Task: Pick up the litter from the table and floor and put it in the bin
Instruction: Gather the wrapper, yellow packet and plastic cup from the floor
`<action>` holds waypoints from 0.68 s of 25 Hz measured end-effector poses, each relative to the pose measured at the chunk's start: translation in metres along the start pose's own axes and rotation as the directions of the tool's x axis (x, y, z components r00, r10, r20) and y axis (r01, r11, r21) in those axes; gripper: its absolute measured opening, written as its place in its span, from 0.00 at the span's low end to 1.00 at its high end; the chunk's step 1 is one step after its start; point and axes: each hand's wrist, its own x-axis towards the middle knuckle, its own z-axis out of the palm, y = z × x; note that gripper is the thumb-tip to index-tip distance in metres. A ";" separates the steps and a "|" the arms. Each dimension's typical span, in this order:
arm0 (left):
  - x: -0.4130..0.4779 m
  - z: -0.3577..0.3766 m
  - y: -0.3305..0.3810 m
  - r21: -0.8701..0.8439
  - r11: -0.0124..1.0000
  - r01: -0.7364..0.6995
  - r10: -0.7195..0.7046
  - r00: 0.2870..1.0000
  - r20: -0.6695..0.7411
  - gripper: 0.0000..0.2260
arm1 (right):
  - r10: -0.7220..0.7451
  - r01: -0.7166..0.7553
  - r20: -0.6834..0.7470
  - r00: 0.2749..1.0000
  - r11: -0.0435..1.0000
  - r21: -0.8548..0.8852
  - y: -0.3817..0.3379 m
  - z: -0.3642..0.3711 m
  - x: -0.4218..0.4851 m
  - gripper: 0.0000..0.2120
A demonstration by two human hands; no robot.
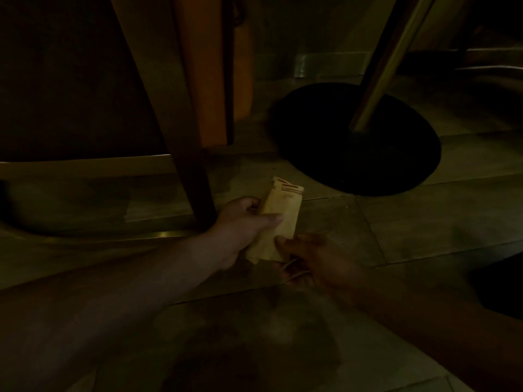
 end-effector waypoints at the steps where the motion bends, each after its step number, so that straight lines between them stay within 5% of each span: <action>1: -0.001 0.001 -0.001 -0.010 1.000 -0.012 0.012 1.000 -0.002 0.22 | 0.009 -0.009 -0.011 1.000 1.000 -0.009 -0.001 0.000 -0.001 0.17; 8: 0.010 0.069 -0.018 0.051 0.995 0.084 -0.094 0.971 0.220 0.15 | 0.081 -0.090 -0.264 0.961 0.996 -0.023 0.018 -0.042 -0.042 0.13; 12: 0.005 0.144 -0.022 0.287 0.954 -0.088 -0.033 0.920 0.390 0.09 | 0.166 -0.236 -0.472 0.865 0.968 -0.091 0.058 -0.086 -0.110 0.05; 15: -0.021 0.197 -0.028 0.378 0.880 -0.288 0.036 0.834 0.551 0.16 | 0.185 -0.369 -0.593 0.784 0.906 -0.206 0.090 -0.097 -0.171 0.08; 17: -0.056 0.222 -0.036 0.418 0.828 -0.374 0.007 0.752 0.660 0.22 | 0.215 -0.523 -0.634 0.742 0.778 -0.349 0.115 -0.089 -0.215 0.12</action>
